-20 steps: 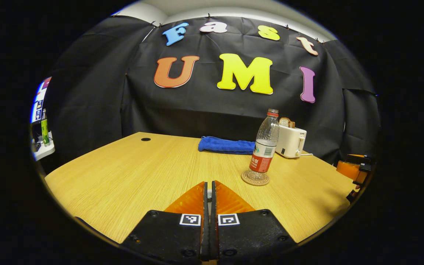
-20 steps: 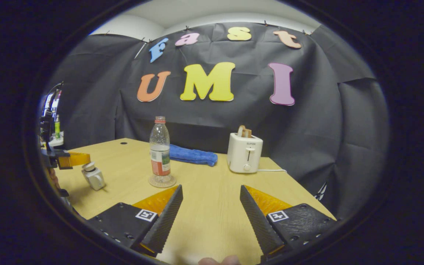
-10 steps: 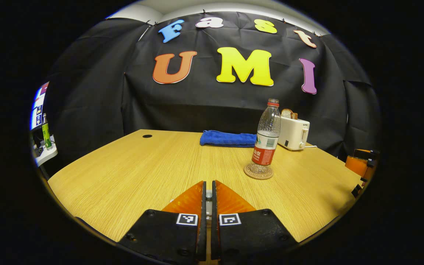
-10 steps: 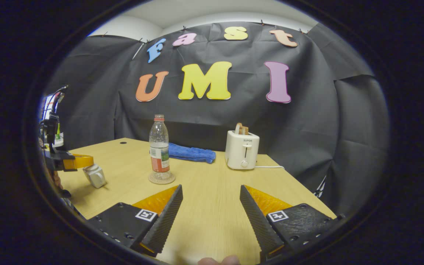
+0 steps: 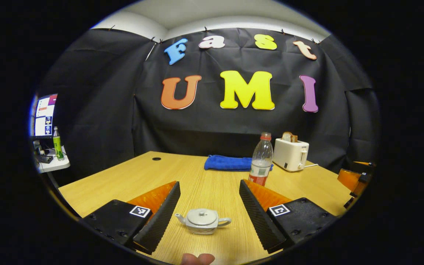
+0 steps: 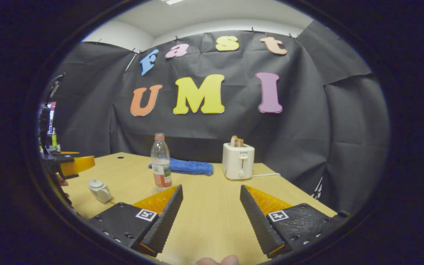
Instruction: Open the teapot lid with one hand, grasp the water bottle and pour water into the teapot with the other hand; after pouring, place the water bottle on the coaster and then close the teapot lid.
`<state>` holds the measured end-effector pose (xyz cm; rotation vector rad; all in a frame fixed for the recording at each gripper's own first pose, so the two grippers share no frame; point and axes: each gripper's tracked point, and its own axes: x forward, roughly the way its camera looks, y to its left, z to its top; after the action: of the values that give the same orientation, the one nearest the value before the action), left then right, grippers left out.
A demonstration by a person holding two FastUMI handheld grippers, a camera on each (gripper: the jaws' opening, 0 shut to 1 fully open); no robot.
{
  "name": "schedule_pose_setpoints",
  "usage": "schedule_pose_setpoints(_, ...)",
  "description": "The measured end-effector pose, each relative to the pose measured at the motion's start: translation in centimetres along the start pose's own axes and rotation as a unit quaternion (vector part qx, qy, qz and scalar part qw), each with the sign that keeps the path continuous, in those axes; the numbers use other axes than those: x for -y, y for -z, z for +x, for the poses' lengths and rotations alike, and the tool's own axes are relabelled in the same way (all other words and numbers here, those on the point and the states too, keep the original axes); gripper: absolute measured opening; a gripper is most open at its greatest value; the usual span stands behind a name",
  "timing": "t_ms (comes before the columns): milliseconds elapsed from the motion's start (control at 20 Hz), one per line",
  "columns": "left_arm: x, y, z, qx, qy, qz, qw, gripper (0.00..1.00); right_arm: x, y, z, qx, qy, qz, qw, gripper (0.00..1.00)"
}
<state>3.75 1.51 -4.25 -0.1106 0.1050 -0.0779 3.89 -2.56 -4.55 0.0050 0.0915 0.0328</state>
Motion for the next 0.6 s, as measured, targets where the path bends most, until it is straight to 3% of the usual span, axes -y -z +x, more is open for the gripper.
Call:
schedule_pose_setpoints(250, 2.9, -5.5, -3.5, 0.054, 0.023, 0.004, 0.998, 1.00, -1.0, -3.7, -1.9, 0.036, -0.003, 0.009, 0.999, 0.94)
schedule_pose_setpoints(600, 3.6, -7.4, -6.7, 0.078, 0.022, 0.041, 0.996, 1.00, -1.2, -6.5, -6.0, 0.073, 0.014, 0.007, 0.997, 0.93)
